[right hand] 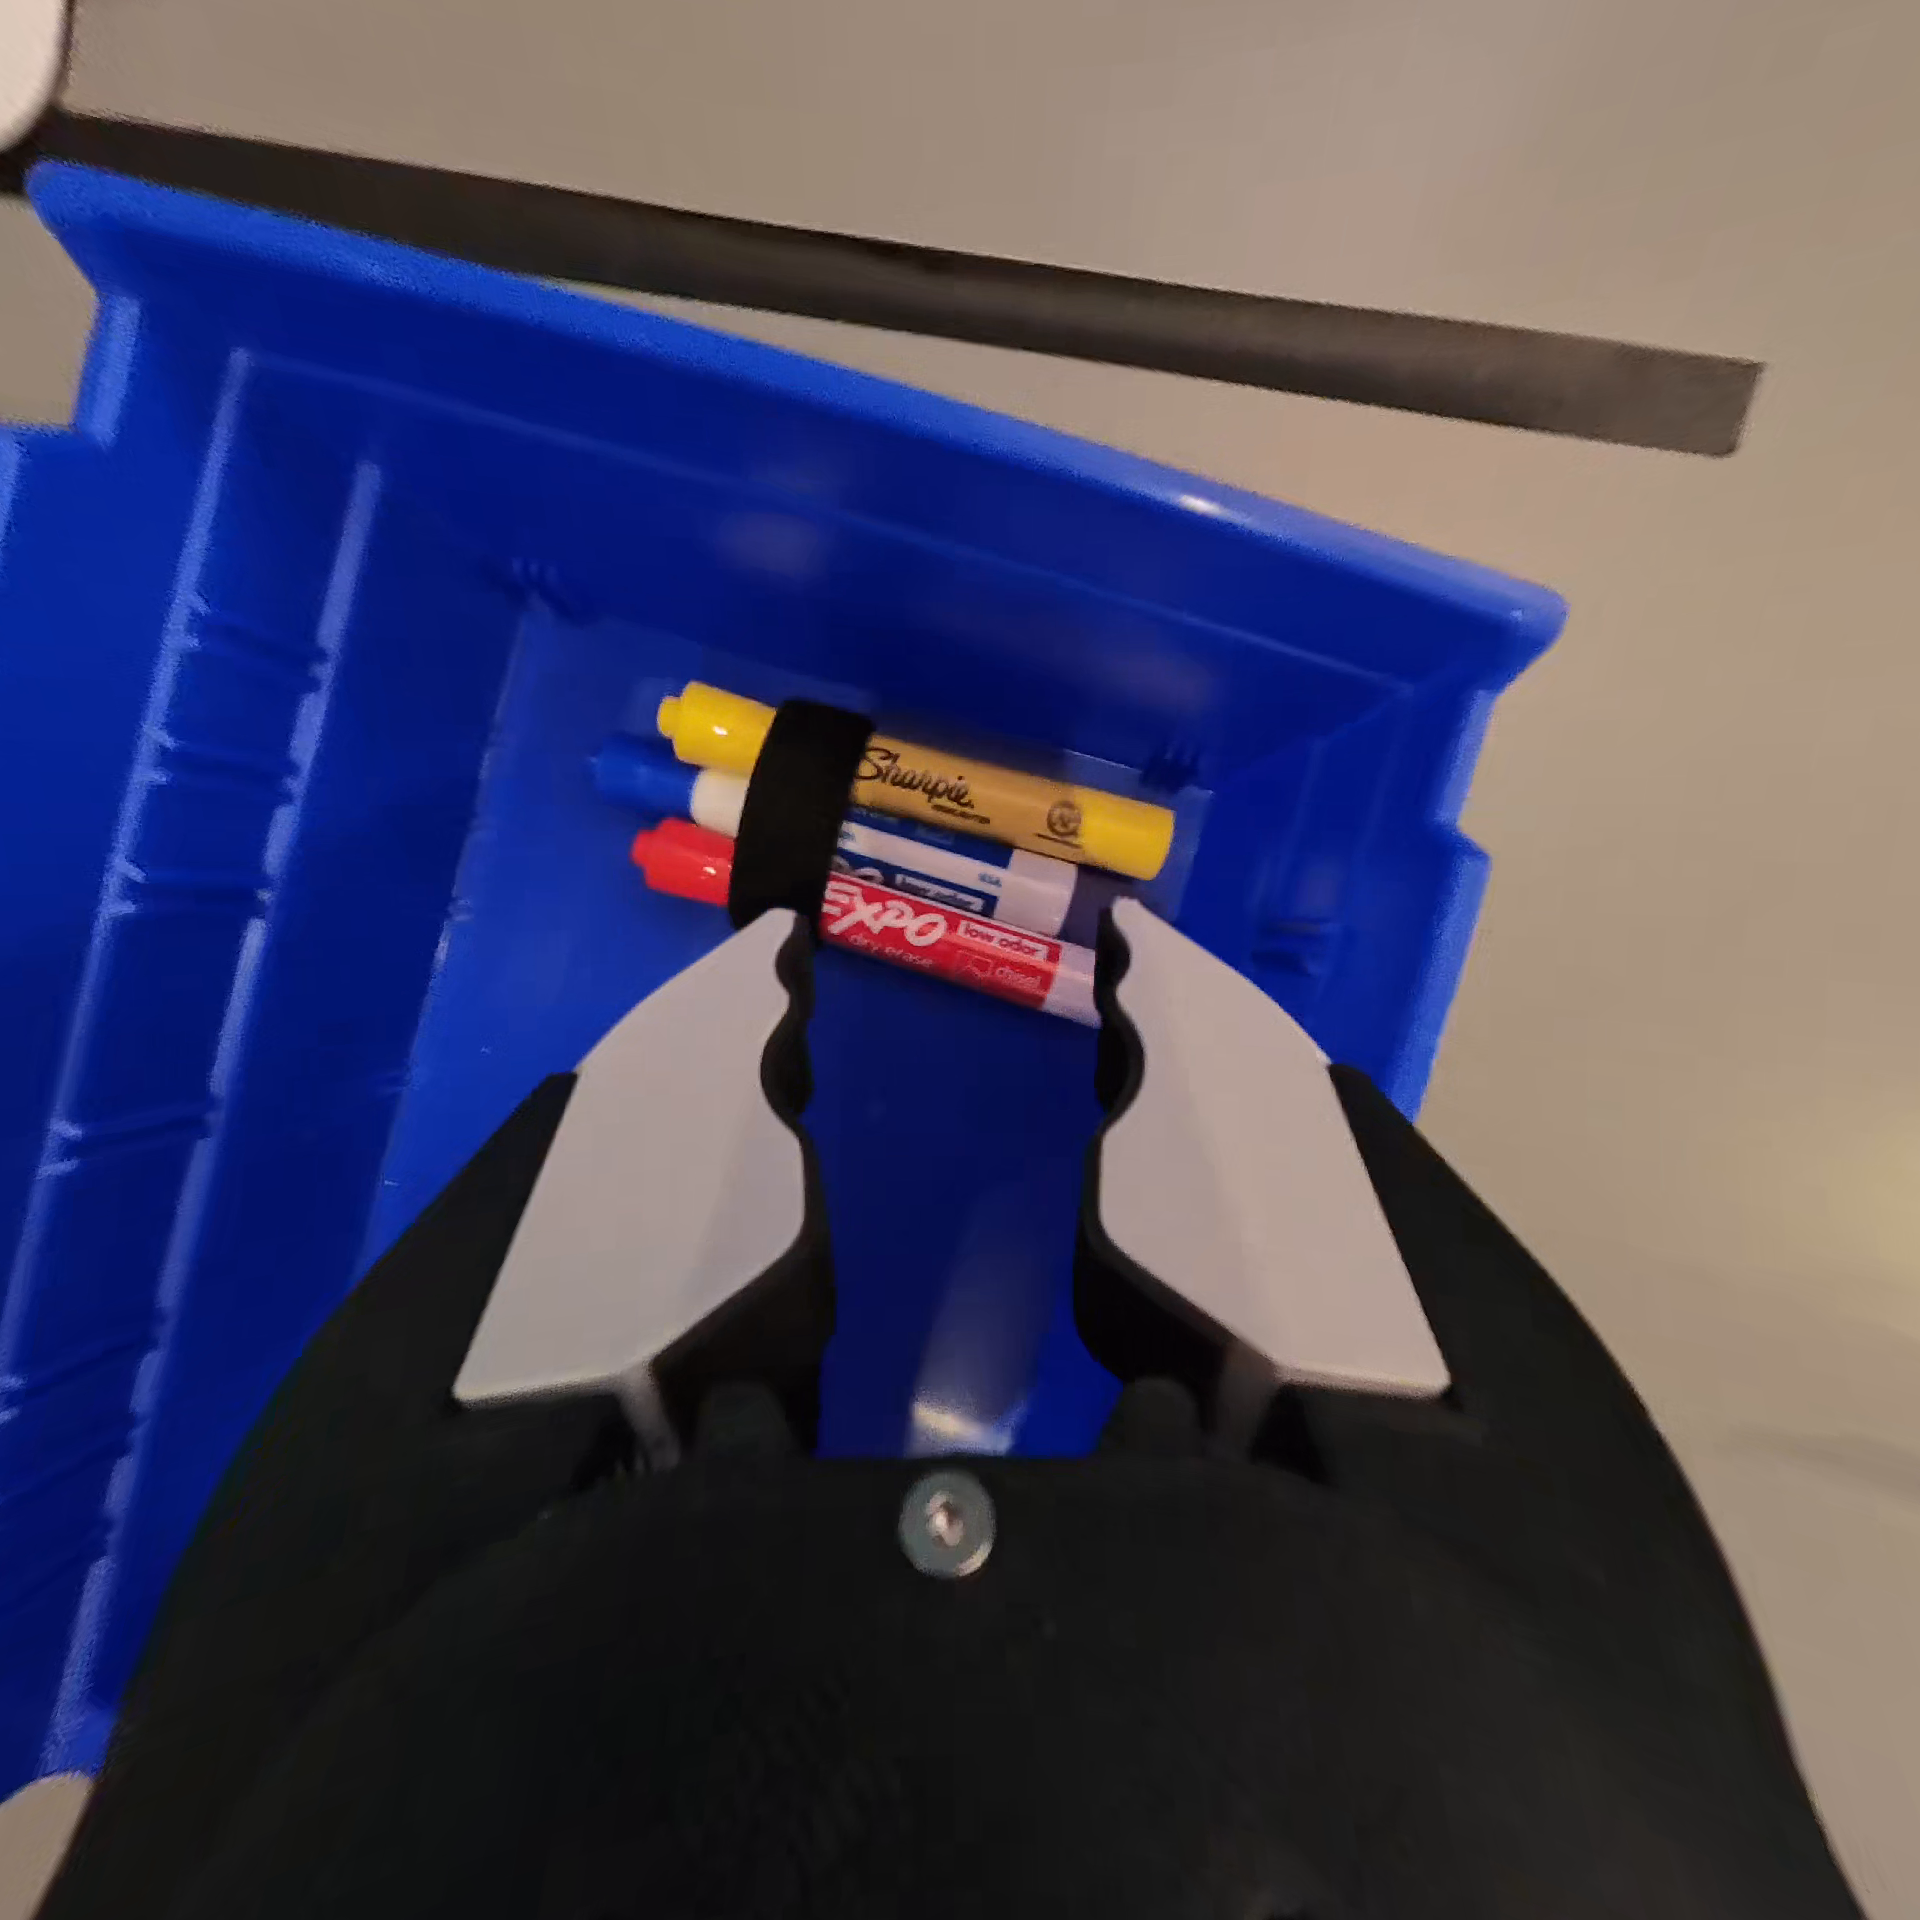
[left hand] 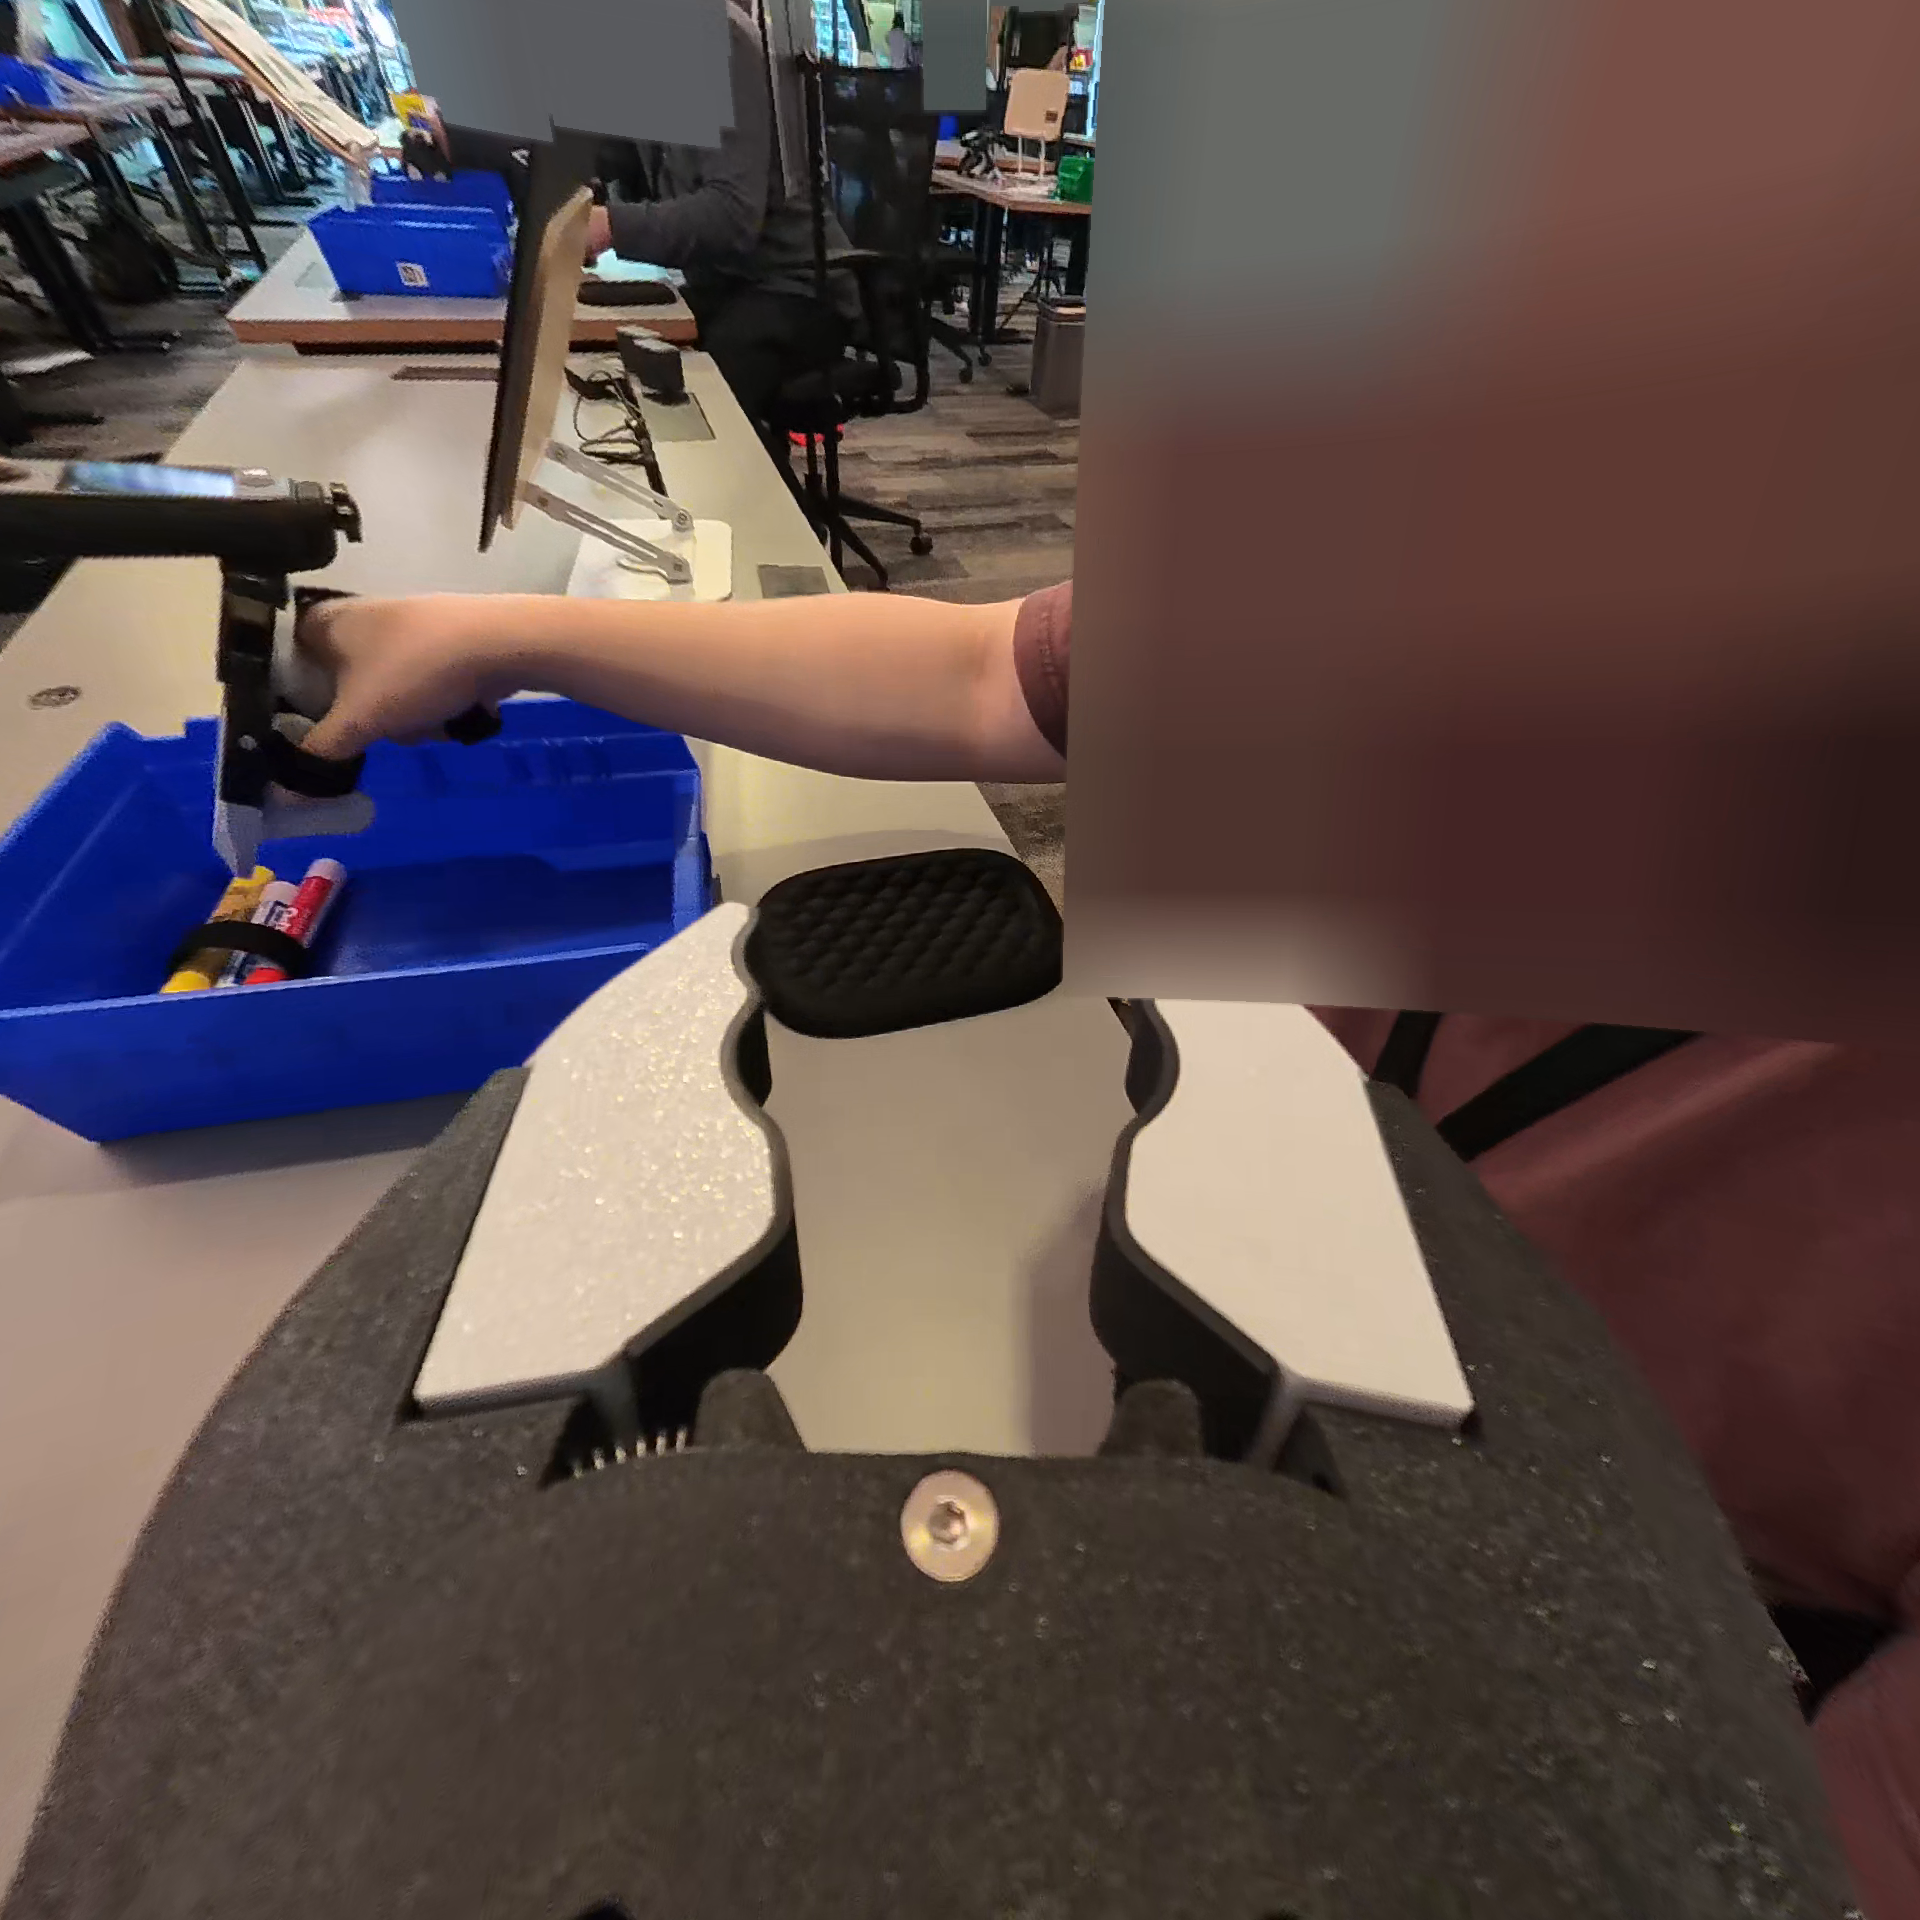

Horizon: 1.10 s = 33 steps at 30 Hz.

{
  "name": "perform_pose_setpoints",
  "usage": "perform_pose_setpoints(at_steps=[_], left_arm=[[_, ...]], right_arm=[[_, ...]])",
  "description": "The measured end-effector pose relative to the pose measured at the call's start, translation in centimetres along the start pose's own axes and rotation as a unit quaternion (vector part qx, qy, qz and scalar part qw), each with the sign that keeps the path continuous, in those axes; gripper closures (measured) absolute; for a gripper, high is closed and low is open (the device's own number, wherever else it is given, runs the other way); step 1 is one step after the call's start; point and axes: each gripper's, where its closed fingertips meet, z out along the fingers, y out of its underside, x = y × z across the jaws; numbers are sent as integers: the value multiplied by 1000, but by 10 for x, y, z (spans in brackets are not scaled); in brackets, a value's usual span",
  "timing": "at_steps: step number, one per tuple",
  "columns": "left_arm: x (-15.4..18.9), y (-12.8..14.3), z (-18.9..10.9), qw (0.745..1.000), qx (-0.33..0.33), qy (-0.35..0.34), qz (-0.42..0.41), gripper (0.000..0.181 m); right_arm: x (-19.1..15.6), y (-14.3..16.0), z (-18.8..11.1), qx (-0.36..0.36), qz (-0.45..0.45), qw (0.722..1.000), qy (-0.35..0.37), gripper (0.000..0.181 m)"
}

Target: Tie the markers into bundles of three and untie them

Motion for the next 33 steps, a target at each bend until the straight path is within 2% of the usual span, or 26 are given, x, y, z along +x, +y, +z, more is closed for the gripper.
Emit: perform_pose_setpoints(at_steps=[5,8,10,14,18,22,33], left_arm=[[5,-2,-12,1000,13,1,2,116],[6,3,-15,1000,5,-3,6,116],[10,5,-15,1000,3,6,2,116],[13,5,-13,1000,-4,11,9,116],[21,3,-11,1000,-5,27,12,116],[24,8,-7,999,-17,31,13,116],[37,13,5,997,-46,52,24,115]], right_arm=[[-12,-7,2,-6,113,990,-87,113],[-22,-12,2,-1,187,971,-147,101],[-26,-10,5,-9,209,964,-163,95],[-24,3,14,-49,203,970,-129,87],[-22,11,17,-74,175,979,-79,71],[-25,17,22,-99,179,977,-65,52],[-25,25,34,-116,178,975,-61,44]])
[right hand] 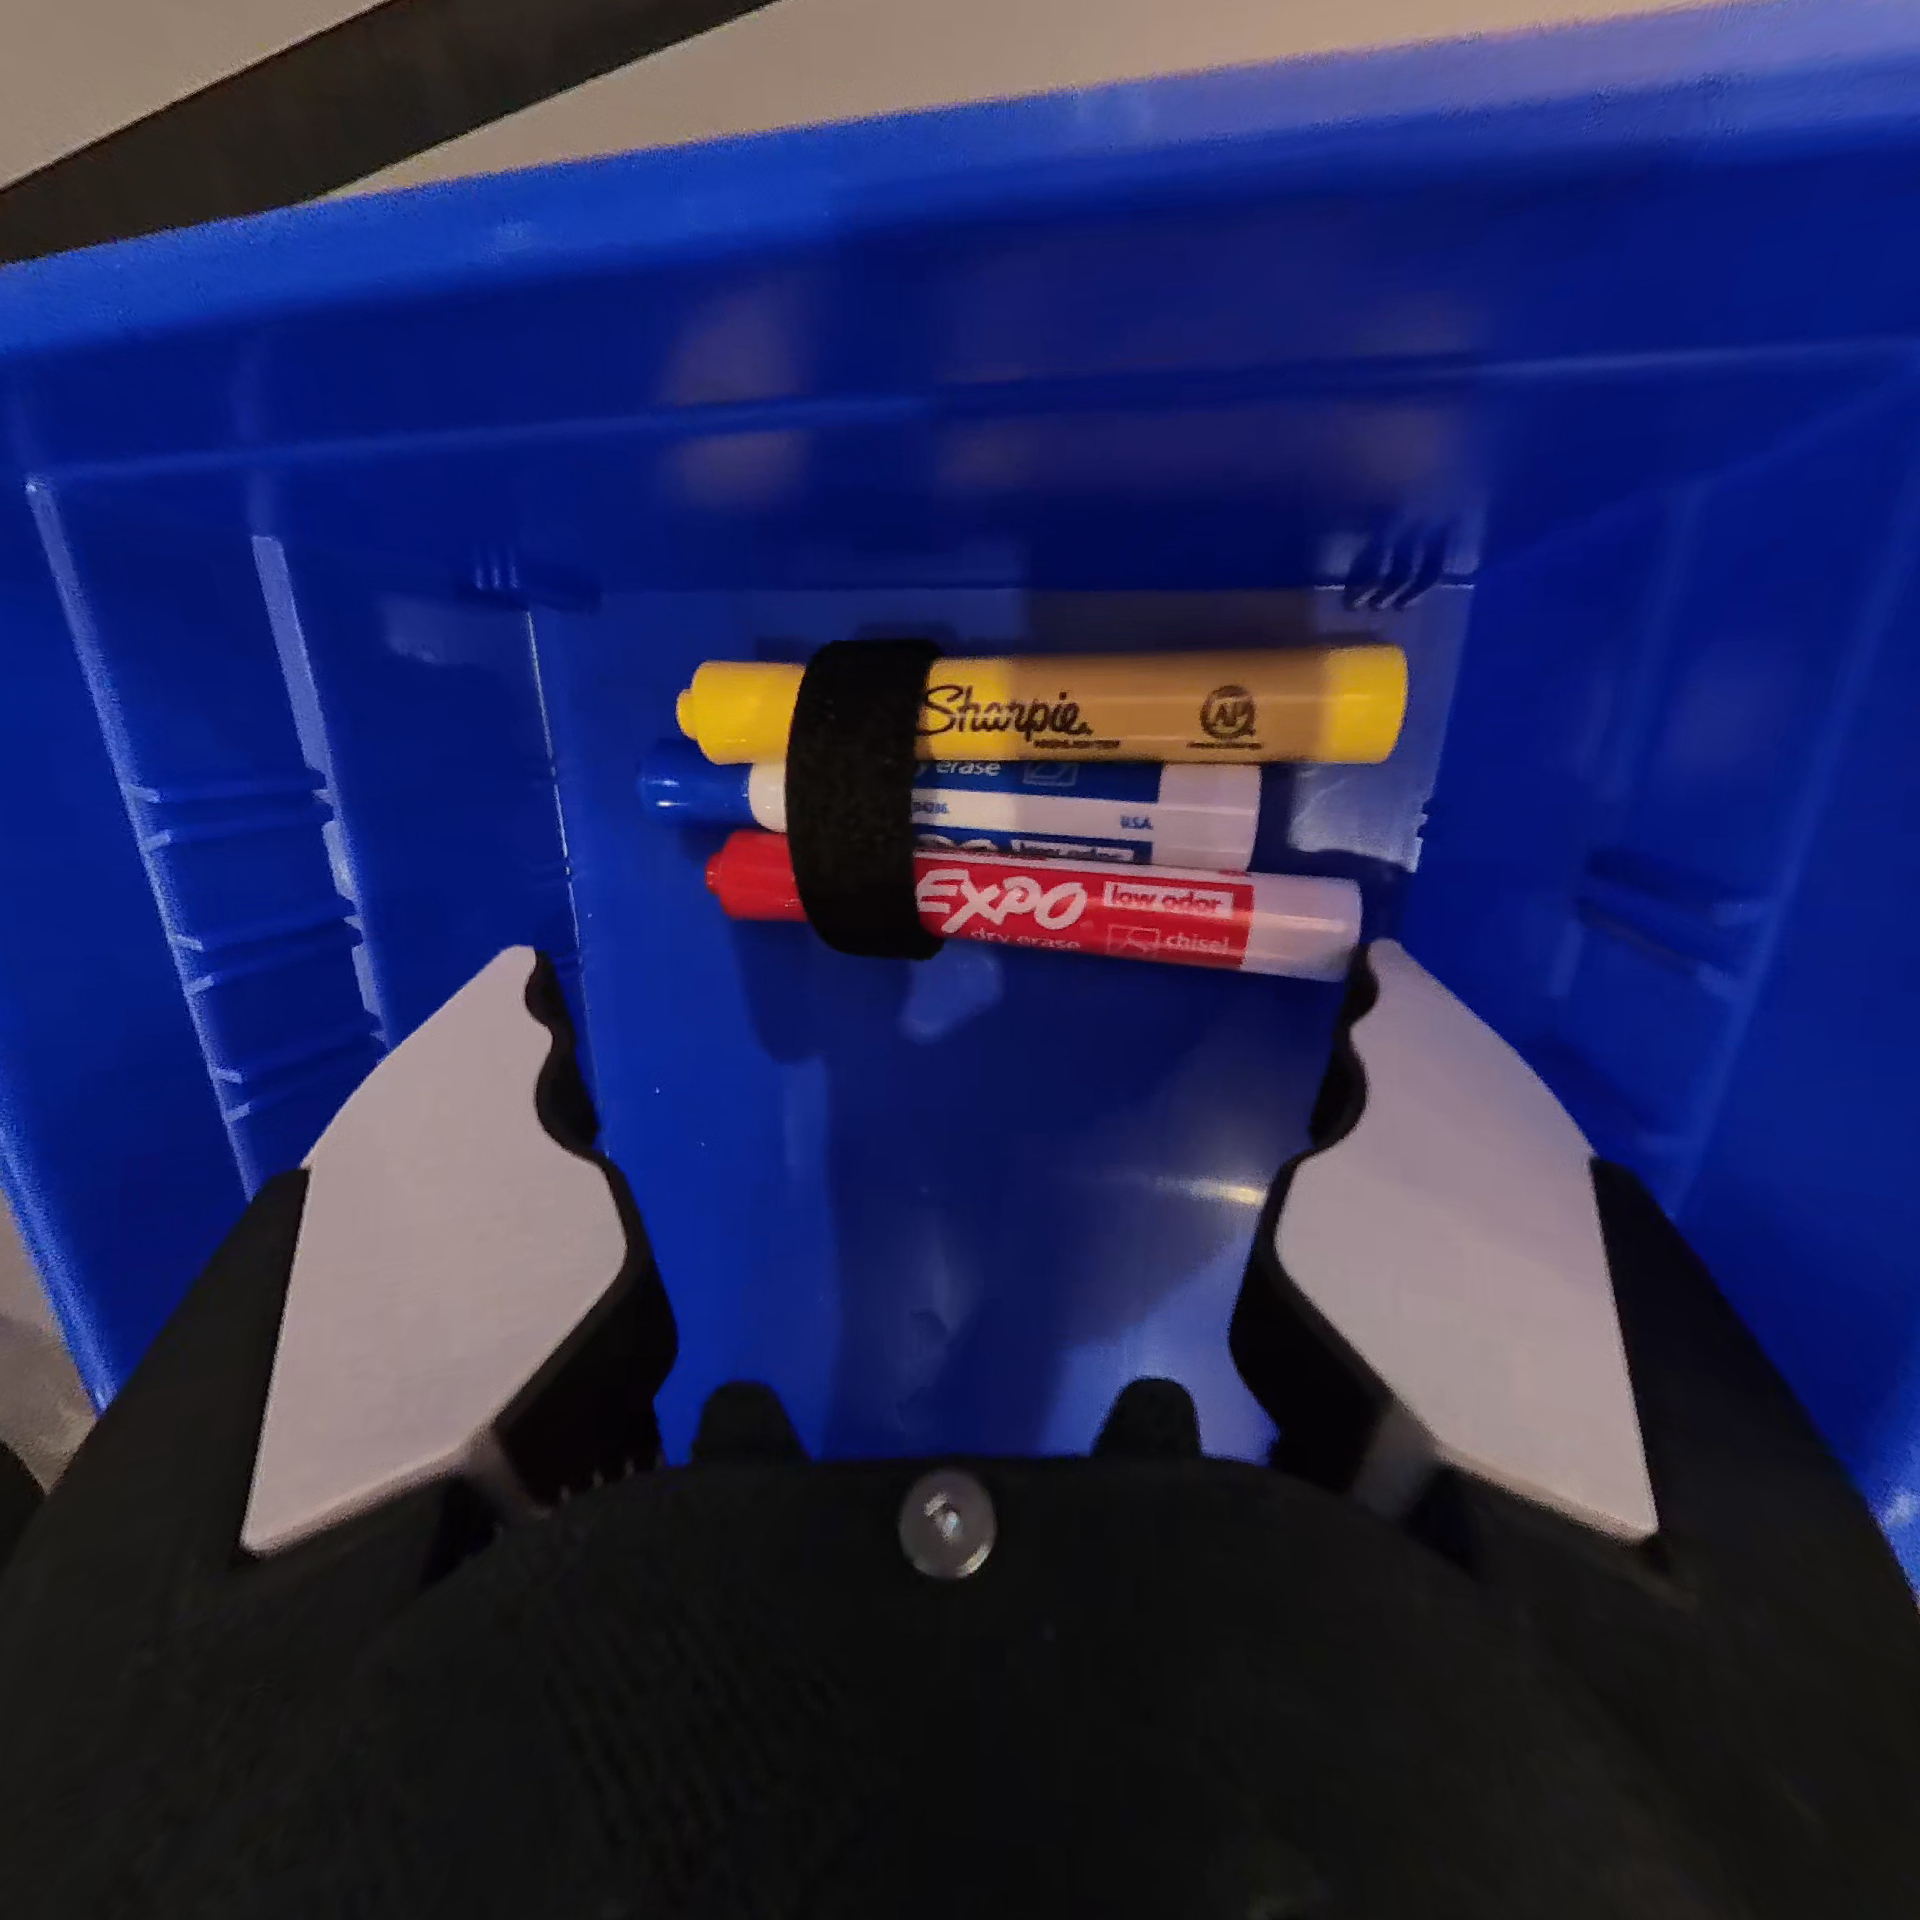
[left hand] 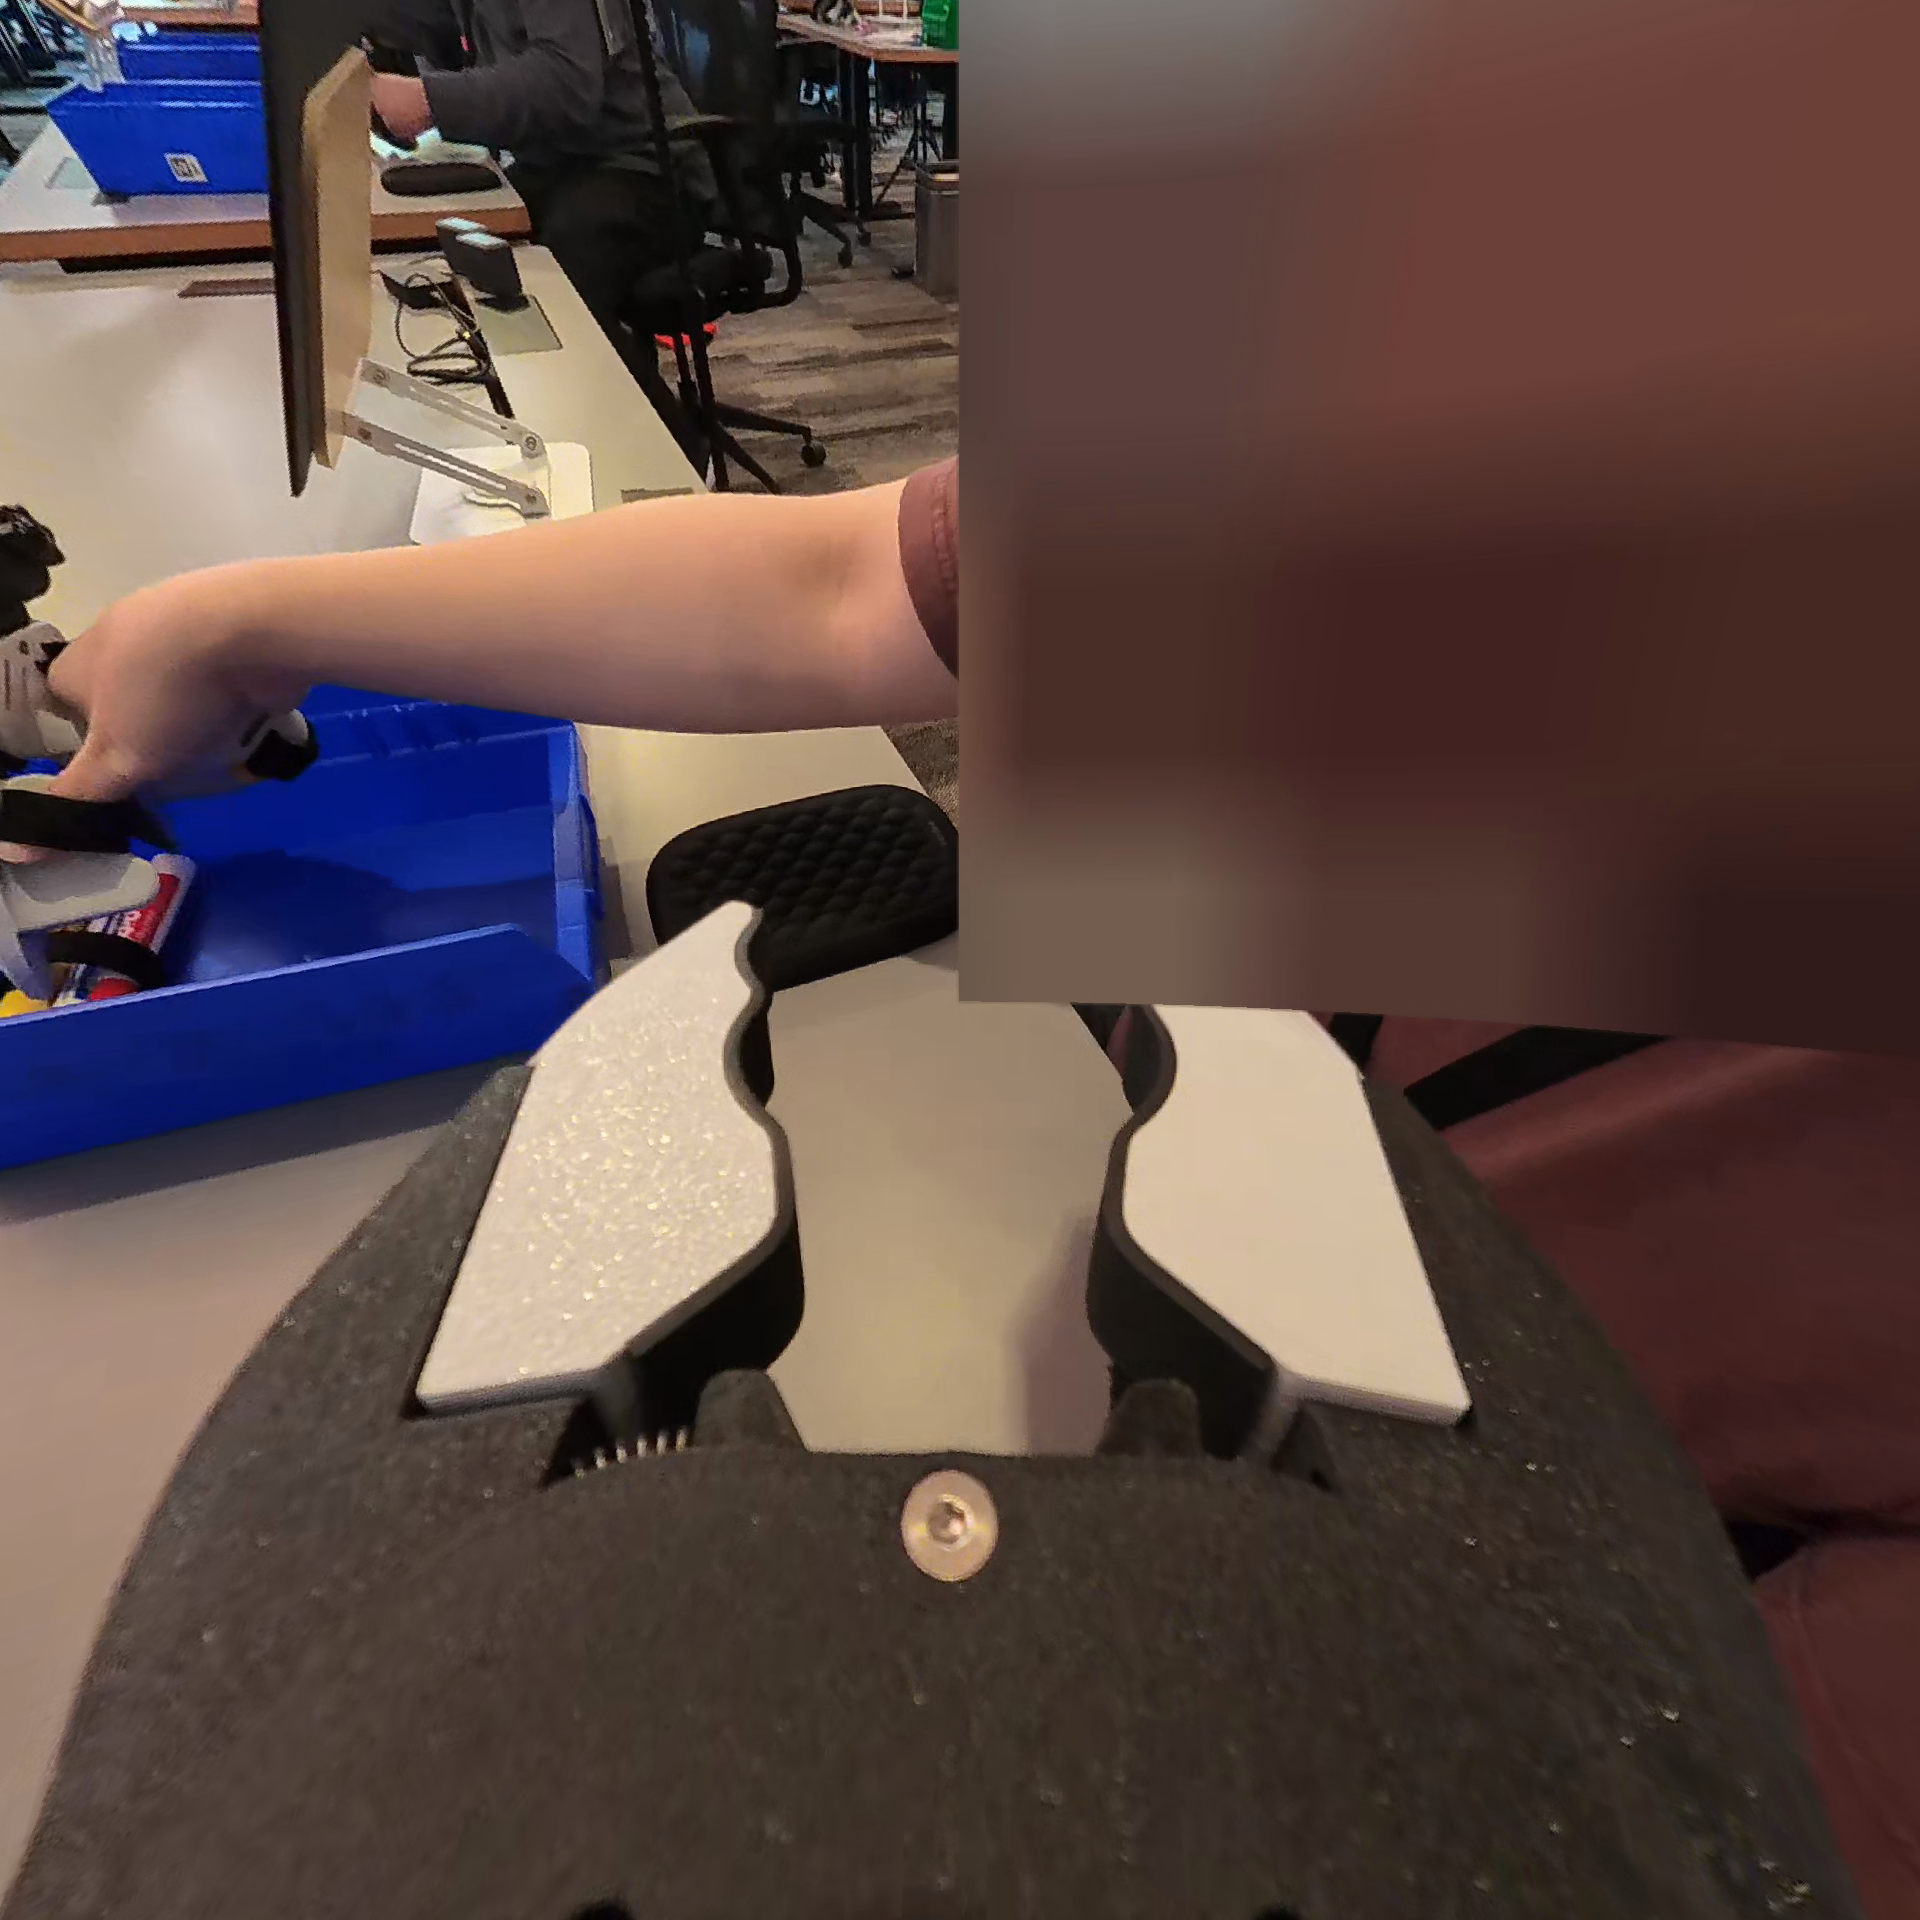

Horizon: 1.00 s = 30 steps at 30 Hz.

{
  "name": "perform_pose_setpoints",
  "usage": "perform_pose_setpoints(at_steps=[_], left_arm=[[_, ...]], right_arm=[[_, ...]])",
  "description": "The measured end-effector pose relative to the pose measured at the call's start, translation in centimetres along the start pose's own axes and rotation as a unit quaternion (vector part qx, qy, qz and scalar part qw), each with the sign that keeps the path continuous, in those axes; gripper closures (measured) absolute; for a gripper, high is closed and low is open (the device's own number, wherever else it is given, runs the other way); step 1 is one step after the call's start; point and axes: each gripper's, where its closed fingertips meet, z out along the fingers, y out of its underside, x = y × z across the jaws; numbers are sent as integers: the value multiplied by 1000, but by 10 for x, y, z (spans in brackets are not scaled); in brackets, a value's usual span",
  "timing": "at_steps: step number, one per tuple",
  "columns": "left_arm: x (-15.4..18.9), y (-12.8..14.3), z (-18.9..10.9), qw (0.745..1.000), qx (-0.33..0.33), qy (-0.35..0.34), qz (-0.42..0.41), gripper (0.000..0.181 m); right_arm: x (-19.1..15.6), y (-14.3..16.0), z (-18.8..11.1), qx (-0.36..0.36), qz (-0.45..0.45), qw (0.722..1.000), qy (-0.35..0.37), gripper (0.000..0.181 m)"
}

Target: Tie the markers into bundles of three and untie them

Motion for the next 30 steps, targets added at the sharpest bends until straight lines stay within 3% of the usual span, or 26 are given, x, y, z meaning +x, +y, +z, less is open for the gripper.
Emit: perform_pose_setpoints(at_steps=[13,21,24,27,30], left_arm=[[1,7,9,1000,-19,14,-7,115],[-5,15,12,999,-33,7,-14,114],[-13,14,5,999,-23,-10,-21,114],[-21,5,-7,999,8,-36,-19,115],[-26,-7,-17,997,44,-59,-9,115]], right_arm=[[-21,1,-9,6,22,995,-96,44],[-23,-1,-25,28,-11,996,-83,45],[-30,-4,-52,73,-51,993,-79,46],[-52,-13,-101,187,-111,971,-100,54],[-90,-16,-171,362,-234,893,-129,80]])
